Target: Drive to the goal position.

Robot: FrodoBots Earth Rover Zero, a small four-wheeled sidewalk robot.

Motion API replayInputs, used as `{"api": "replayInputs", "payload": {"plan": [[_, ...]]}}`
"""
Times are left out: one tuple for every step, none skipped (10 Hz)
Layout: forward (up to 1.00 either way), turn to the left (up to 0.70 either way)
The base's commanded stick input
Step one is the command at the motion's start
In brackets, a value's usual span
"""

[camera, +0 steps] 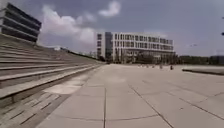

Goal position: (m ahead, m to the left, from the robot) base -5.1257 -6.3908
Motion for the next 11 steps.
{"api": "replayInputs", "payload": {"plan": [[0.70,-0.35],[0.70,-0.35],[0.70,-0.35],[0.70,-0.35],[0.70,-0.35],[0.70,-0.35],[0.70,-0.35],[0.70,-0.35],[0.70,-0.28],[0.70,-0.12],[0.70,0.00]]}}
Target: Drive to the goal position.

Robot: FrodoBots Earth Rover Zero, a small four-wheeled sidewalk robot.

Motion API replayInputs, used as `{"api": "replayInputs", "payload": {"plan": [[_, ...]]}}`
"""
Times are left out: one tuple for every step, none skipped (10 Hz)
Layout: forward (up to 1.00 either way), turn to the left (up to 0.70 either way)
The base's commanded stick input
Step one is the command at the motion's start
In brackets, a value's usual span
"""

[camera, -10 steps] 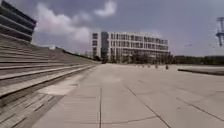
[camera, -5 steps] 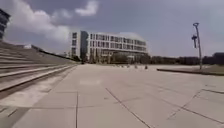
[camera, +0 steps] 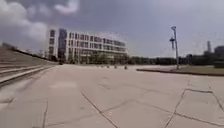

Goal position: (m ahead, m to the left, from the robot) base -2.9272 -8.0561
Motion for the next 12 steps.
{"api": "replayInputs", "payload": {"plan": [[0.70,0.18],[0.70,0.35],[0.70,0.35],[0.70,0.35],[0.70,0.35],[0.70,0.35],[0.70,0.35],[0.70,0.35],[0.70,0.35],[0.70,0.35],[0.70,0.35],[0.70,0.35]]}}
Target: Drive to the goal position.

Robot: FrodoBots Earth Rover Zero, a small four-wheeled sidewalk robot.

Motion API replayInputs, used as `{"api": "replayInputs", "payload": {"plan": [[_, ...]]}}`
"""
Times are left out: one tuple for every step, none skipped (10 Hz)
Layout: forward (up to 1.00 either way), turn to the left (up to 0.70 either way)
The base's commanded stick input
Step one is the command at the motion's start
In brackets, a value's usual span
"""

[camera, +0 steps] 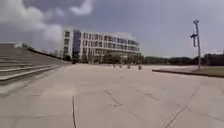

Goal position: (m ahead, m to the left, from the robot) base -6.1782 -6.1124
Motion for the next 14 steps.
{"api": "replayInputs", "payload": {"plan": [[0.70,0.35],[0.70,0.19],[0.70,0.00],[0.70,0.00],[0.70,0.00],[0.70,0.00],[0.70,0.00],[0.70,0.00],[0.70,0.00],[0.70,0.00],[0.70,0.00],[0.70,0.00],[0.70,0.00],[0.70,0.00]]}}
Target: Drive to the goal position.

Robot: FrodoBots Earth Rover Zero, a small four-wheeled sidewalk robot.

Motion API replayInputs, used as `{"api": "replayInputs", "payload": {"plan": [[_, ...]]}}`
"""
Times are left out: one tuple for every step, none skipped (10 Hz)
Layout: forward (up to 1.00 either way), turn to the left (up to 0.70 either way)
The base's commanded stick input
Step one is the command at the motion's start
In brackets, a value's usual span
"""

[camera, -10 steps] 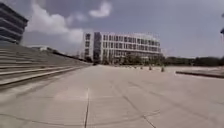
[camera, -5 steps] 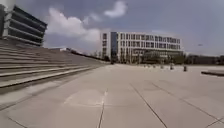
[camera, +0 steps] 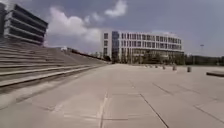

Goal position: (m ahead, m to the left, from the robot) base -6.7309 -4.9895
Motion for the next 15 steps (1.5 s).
{"api": "replayInputs", "payload": {"plan": [[0.70,0.00],[0.70,0.00],[0.70,0.00],[0.70,0.00],[0.70,0.00],[0.70,0.00],[0.70,0.00],[0.70,0.00],[0.70,0.00],[0.70,0.00],[0.70,0.00],[0.70,0.00],[0.70,0.00],[0.70,0.00],[0.70,0.00]]}}
